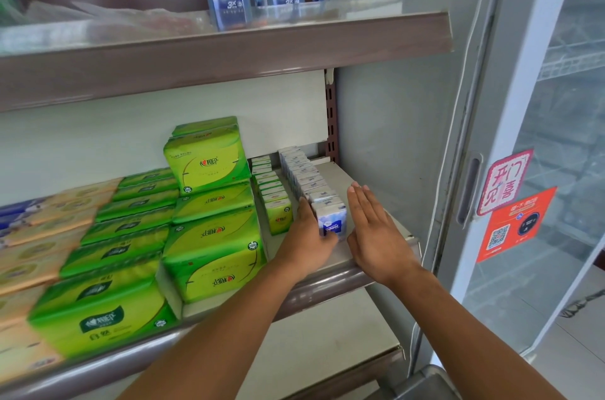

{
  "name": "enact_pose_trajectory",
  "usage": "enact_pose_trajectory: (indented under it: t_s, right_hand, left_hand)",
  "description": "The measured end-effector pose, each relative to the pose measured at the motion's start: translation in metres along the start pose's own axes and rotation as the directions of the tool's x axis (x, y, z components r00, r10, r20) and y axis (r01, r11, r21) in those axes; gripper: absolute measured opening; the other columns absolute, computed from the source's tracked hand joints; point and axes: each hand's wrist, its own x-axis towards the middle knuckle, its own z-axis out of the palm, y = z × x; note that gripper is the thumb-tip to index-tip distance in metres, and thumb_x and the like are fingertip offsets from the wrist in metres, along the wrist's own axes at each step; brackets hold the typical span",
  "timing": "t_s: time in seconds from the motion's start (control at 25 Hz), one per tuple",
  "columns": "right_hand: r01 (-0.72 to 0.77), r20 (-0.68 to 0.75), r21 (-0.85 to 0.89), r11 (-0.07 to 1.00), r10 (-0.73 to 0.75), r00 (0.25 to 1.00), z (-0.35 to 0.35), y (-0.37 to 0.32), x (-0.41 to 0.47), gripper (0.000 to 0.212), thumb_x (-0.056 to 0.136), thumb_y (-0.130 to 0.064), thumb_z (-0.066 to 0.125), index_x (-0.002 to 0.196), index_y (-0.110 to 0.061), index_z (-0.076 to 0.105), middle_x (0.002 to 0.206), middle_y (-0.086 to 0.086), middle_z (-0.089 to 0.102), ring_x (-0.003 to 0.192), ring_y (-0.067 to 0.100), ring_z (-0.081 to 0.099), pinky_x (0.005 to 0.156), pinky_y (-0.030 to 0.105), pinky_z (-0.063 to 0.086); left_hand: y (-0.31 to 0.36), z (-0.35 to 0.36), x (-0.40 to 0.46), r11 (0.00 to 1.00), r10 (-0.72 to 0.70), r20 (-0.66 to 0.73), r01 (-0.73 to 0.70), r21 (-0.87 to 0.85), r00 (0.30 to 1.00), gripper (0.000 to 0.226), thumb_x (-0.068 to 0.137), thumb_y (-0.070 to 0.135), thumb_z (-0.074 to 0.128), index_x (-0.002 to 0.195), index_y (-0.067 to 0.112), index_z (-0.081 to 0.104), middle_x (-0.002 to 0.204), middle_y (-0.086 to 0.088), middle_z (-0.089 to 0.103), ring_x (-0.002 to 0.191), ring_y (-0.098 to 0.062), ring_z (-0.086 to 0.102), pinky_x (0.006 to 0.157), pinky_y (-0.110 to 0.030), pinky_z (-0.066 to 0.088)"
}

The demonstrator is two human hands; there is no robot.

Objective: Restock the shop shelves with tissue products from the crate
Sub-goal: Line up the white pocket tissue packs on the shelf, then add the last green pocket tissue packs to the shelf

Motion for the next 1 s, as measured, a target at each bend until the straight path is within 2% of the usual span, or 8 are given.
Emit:
enact_pose_trajectory:
  t_s: [0.16,0.24,0.36,0.48,0.6,0.72,0.84,1.0]
  right_hand:
    - [-0.001,-0.054,-0.011,1.0,0.0,0.999,-0.001,-0.002,-0.004,0.079,0.08,-0.046,-0.003,0.152,-0.015,-0.006,0.161,0.001,-0.008,0.148,0.015,-0.011,0.122,0.034,0.007]
    - [-0.023,-0.084,-0.001,1.0,0.023,0.996,-0.003,-0.003,-0.009,0.076,0.083,-0.042,0.004,0.153,-0.014,-0.001,0.162,0.001,-0.003,0.148,0.016,-0.007,0.122,0.036,0.011]
    - [-0.059,-0.157,0.025,0.998,0.063,0.986,-0.009,-0.006,-0.025,0.072,0.086,-0.032,0.016,0.154,-0.011,0.009,0.162,0.004,0.009,0.149,0.018,0.003,0.12,0.039,0.017]
    - [-0.095,-0.244,0.051,0.994,0.105,0.964,-0.014,-0.011,-0.054,0.067,0.09,-0.03,0.021,0.153,-0.01,0.014,0.161,0.006,0.015,0.149,0.02,0.01,0.118,0.036,0.018]
    - [-0.131,-0.318,0.084,0.988,0.151,0.936,-0.023,-0.021,-0.095,0.063,0.094,-0.03,0.027,0.152,-0.008,0.019,0.159,0.008,0.021,0.148,0.022,0.016,0.119,0.034,0.017]
    - [-0.2,-0.373,0.106,0.974,0.225,0.9,-0.025,-0.039,-0.149,0.059,0.092,-0.021,0.035,0.148,-0.002,0.027,0.155,0.011,0.029,0.144,0.022,0.022,0.119,0.027,0.016]
    - [-0.336,-0.36,0.108,0.936,0.352,0.864,-0.016,-0.059,-0.212,0.057,0.095,-0.019,0.04,0.149,-0.007,0.026,0.155,0.009,0.031,0.143,0.021,0.026,0.117,0.028,0.02]
    - [-0.584,-0.237,0.109,0.805,0.591,0.771,0.009,-0.078,-0.304,0.056,0.092,-0.016,0.038,0.146,0.0,0.031,0.149,0.017,0.039,0.135,0.026,0.033,0.112,0.023,0.021]
  left_hand:
    - [0.009,-0.006,-0.014,0.999,0.039,-0.057,-0.04,-0.024,0.998,0.084,0.079,0.03,0.061,0.149,0.011,0.019,0.151,-0.006,0.036,0.138,-0.022,0.039,0.11,-0.038,0.038]
    - [0.017,-0.012,-0.028,0.997,0.075,-0.103,-0.075,0.009,0.992,0.085,0.085,0.028,0.064,0.152,0.013,0.014,0.156,-0.005,0.027,0.142,-0.021,0.03,0.114,-0.033,0.032]
    - [0.026,-0.02,-0.055,0.987,0.147,-0.173,-0.134,0.085,0.974,0.083,0.089,0.028,0.064,0.152,0.017,0.012,0.156,-0.002,0.022,0.142,-0.018,0.028,0.11,-0.028,0.031]
    - [0.033,-0.028,-0.083,0.964,0.264,-0.212,-0.251,0.085,0.941,0.069,0.089,0.025,0.061,0.148,0.018,0.026,0.149,-0.001,0.035,0.136,-0.017,0.036,0.105,-0.025,0.034]
    - [0.035,-0.022,-0.105,0.927,0.371,-0.189,-0.376,0.008,0.909,0.053,0.086,0.03,0.055,0.136,0.017,0.045,0.131,0.0,0.055,0.12,-0.015,0.05,0.099,-0.025,0.038]
    - [0.035,-0.002,-0.133,0.883,0.434,-0.063,-0.438,-0.17,0.899,0.041,0.086,0.033,0.053,0.126,0.021,0.052,0.114,0.008,0.06,0.106,-0.005,0.055,0.091,-0.021,0.042]
    - [0.025,0.026,-0.166,0.862,0.487,0.137,-0.45,-0.232,0.862,0.029,0.09,0.026,0.06,0.119,0.025,0.057,0.109,0.013,0.062,0.102,-0.003,0.058,0.089,-0.024,0.048]
    - [-0.012,0.084,-0.218,0.886,0.461,0.468,-0.37,-0.278,0.754,0.018,0.09,0.025,0.061,0.108,0.024,0.065,0.1,0.012,0.069,0.092,-0.004,0.063,0.082,-0.02,0.049]
